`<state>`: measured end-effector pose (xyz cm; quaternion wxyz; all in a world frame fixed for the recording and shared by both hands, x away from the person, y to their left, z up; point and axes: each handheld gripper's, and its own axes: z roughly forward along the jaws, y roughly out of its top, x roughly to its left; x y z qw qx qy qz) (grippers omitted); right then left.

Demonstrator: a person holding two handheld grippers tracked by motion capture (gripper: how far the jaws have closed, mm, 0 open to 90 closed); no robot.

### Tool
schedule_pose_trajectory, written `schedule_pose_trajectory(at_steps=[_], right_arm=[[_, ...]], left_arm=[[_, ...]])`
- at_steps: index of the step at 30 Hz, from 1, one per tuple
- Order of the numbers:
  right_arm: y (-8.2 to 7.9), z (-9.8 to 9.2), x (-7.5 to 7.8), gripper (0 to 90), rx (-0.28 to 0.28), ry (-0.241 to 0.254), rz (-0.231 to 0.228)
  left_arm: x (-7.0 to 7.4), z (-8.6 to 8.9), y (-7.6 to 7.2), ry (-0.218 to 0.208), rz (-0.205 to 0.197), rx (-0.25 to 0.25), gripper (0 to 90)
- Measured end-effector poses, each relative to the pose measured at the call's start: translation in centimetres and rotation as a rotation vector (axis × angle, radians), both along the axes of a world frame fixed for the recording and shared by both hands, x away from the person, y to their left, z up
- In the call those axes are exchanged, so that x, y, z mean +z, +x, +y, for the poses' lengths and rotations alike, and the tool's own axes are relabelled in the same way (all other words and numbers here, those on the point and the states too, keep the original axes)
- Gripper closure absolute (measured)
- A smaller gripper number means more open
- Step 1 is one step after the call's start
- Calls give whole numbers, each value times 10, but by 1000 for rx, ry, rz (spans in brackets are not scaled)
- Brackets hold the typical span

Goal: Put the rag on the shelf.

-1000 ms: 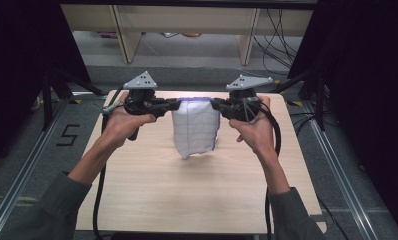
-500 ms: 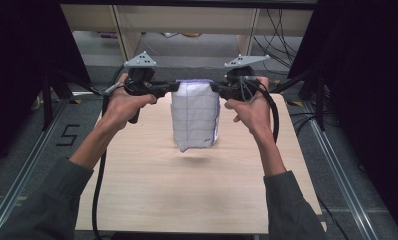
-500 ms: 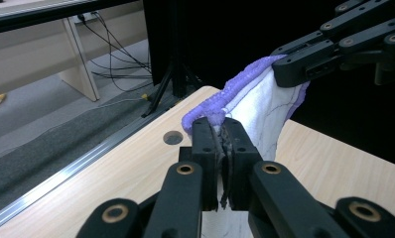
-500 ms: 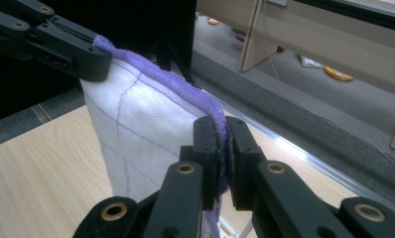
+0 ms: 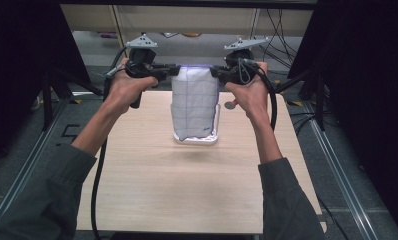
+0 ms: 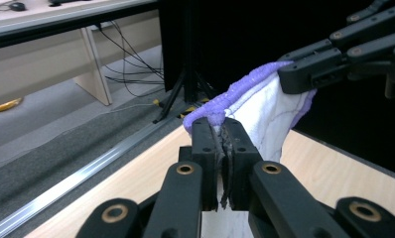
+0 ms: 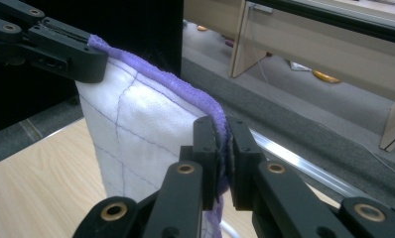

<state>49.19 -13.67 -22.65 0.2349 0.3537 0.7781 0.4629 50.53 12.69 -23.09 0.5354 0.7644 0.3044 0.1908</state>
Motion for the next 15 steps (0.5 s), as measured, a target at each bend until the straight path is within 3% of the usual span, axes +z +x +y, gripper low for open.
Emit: schedule_pose_trajectory(at_steps=[1,3,6,7,10,15], right_arm=[[4,1,1,849,1,9,16],[12,3,2,849,-9,-4,-3],[18,5,3,849,-28,-5,4],[25,8,4,849,-37,-9,14],[33,9,3,848,-51,-20,2],[52,13,-4,846,-80,-24,21]], left_arm=[[1,0,2,-4,3,9,855],[1,1,11,-16,11,27,855],[0,1,18,-21,13,40,854],[-3,1,25,-45,22,51,855],[-7,2,33,-54,33,64,854],[-16,-2,49,-57,59,90,852]])
